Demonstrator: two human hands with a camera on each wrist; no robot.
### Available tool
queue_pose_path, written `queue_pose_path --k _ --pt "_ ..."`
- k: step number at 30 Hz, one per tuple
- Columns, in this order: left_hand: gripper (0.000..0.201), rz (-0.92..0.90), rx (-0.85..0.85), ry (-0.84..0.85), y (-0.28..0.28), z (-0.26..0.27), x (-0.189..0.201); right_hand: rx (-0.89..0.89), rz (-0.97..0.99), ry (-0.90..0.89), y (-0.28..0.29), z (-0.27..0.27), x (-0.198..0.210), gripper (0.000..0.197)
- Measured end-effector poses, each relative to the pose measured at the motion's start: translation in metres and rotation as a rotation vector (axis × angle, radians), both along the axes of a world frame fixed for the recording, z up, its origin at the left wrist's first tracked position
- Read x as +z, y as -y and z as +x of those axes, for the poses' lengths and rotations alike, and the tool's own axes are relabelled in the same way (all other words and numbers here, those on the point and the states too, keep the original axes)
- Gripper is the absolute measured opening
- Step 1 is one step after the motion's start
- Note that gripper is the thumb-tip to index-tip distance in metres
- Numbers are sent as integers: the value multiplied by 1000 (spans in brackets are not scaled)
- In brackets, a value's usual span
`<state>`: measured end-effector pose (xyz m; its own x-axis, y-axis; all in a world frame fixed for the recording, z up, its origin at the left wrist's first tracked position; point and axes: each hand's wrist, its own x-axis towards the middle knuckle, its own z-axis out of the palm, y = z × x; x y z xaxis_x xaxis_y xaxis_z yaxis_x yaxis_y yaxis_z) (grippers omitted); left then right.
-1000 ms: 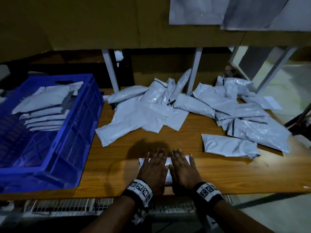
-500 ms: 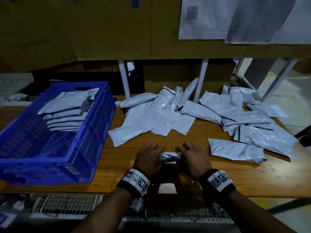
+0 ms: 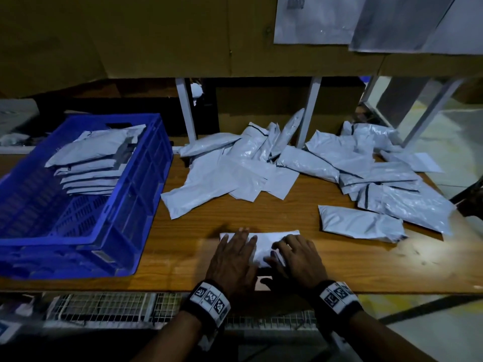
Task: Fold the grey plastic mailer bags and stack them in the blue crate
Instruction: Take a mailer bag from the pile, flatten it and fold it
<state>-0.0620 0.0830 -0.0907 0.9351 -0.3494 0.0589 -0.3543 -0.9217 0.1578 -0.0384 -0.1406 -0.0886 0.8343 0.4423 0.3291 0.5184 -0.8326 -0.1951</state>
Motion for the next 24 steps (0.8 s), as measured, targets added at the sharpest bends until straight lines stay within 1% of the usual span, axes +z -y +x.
queue_pose_path --k 2,3,4,6,7,8,12,15,18,20,24 --pt "60 -33 50 17 11 12 8 -33 22 19 -5 12 -1 39" --pt "59 -32 66 14 17 18 11 -44 4 9 -9 18 -3 41" --pt "61 -18 67 21 20 23 9 -45 -25 -23 -14 21 -6 46" --pt "72 37 42 -43 24 29 2 -17 -58 -101 -19 23 -15 56" --pt "78 75 37 -101 25 29 -1 1 -62 -133 -19 21 -21 59" --pt "81 110 28 -134 26 28 -4 19 -67 -158 -19 18 -28 59" --pt "87 219 -18 -144 27 24 -5 33 -81 -195 -14 8 -43 61" --pt "82 179 9 -152 27 26 -10 29 -71 -207 -15 8 -45 62" --pt "68 120 33 -133 24 28 -17 20 -65 -226 -17 9 -44 61" --pt "63 79 24 -98 25 27 -22 -6 -46 -217 -18 8 -44 58" --pt "61 15 22 9 25 31 -27 -16 -30 -185 -20 9 -46 56"
